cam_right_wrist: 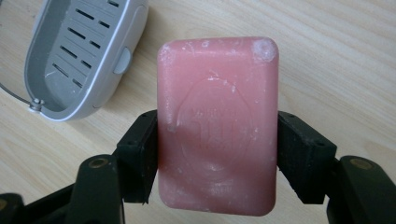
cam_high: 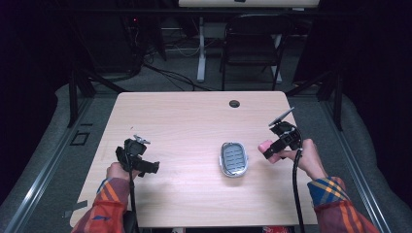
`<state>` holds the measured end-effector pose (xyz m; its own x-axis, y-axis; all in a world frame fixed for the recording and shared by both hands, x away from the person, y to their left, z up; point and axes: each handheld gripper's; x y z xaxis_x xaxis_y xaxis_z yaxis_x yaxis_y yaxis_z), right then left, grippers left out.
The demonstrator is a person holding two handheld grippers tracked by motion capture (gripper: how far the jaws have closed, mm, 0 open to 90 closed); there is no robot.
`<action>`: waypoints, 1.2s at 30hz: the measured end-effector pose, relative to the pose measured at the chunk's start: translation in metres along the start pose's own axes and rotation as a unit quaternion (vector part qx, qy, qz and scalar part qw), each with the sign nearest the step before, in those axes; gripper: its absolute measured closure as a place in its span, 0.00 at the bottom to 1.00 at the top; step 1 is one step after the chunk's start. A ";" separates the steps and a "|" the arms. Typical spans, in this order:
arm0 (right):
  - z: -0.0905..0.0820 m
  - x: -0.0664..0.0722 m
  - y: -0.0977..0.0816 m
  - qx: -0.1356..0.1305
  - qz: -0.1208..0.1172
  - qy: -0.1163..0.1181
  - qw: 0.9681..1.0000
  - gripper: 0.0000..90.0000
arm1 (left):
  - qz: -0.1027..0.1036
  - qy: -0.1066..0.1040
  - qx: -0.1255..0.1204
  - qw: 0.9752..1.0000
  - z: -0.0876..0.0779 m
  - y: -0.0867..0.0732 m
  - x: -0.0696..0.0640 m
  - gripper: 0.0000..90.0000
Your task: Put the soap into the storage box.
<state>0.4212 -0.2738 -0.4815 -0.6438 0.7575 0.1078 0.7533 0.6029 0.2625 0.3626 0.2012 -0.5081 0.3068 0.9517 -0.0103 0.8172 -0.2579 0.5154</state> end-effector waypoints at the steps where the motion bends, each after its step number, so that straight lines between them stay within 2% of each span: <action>1: 0.001 0.001 0.001 -0.006 0.003 0.000 1.000 0.40 | 0.000 0.000 0.000 1.000 0.000 0.000 0.000 0.00; 9: 0.001 0.003 0.009 0.002 -0.010 0.001 1.000 0.40 | 0.001 0.001 0.000 1.000 0.000 0.000 0.000 0.00; 14: 0.003 0.006 0.012 -0.005 -0.008 0.005 1.000 0.40 | 0.001 -0.001 0.000 1.000 -0.001 0.000 0.001 0.00; 16: 0.001 0.005 0.014 0.004 -0.015 0.002 1.000 0.40 | 0.001 0.001 0.000 1.000 0.000 0.000 0.001 0.00; 24: -0.006 0.009 0.015 -0.005 -0.014 0.002 1.000 0.40 | 0.002 0.000 0.001 1.000 -0.001 0.000 -0.001 0.00; 32: -0.007 0.013 0.021 0.009 -0.029 0.004 1.000 0.40 | 0.001 0.000 0.001 1.000 0.000 0.000 -0.001 0.00; 36: -0.007 0.016 0.025 0.004 -0.029 0.005 1.000 0.40 | 0.001 0.001 0.002 1.000 0.000 0.000 -0.001 0.00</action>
<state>0.4286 -0.2484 -0.4665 -0.6880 0.7186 0.1013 0.7153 0.6479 0.2617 0.3624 0.2005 -0.5082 0.3079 0.9514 -0.0082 0.8181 -0.2603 0.5128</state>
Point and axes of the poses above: each handheld gripper's, and its own axes: z roughly forward along the jaws, y roughly out of its top, x roughly to its left, and after that the axes turned 11 degrees about -z, right-handed
